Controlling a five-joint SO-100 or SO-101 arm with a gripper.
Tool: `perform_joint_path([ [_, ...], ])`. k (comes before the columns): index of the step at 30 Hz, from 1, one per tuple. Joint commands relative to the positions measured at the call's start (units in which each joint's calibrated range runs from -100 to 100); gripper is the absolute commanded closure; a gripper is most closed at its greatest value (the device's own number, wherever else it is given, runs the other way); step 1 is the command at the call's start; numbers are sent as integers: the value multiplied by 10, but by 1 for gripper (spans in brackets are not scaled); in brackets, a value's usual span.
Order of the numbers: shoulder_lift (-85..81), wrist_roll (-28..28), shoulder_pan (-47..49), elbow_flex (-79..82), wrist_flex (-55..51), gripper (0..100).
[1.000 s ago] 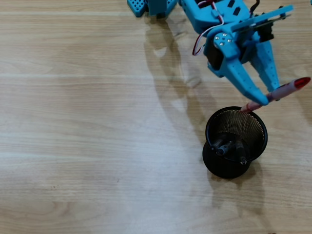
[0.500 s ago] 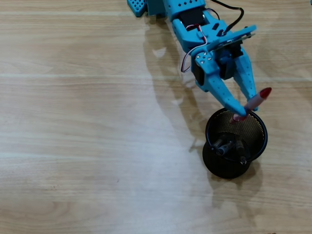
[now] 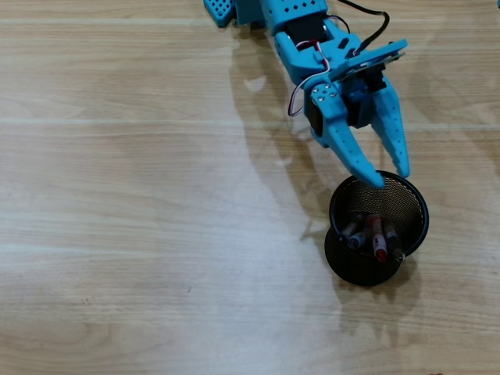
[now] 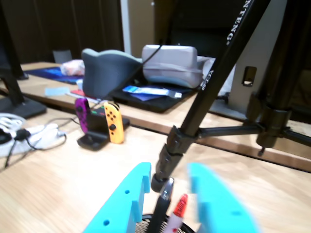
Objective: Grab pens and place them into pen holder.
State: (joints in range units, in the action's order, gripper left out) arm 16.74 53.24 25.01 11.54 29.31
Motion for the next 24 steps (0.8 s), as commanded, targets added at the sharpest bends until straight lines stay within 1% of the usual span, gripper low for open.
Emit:
perform_joint_path([
  [1,-70,-32,-1,9,1,97],
  [4,-129,-72,-1,55,-44,98],
  [7,-217,-111,-5,123,-137,98],
  [11,-365,-208,-25,243,-256,98],
  [13,-440,-260,-44,315,-297,98],
  [15,-509,-298,-60,386,-324,98],
  [19,-617,-350,-88,511,-366,98],
  [24,-719,-402,-109,629,-423,98],
])
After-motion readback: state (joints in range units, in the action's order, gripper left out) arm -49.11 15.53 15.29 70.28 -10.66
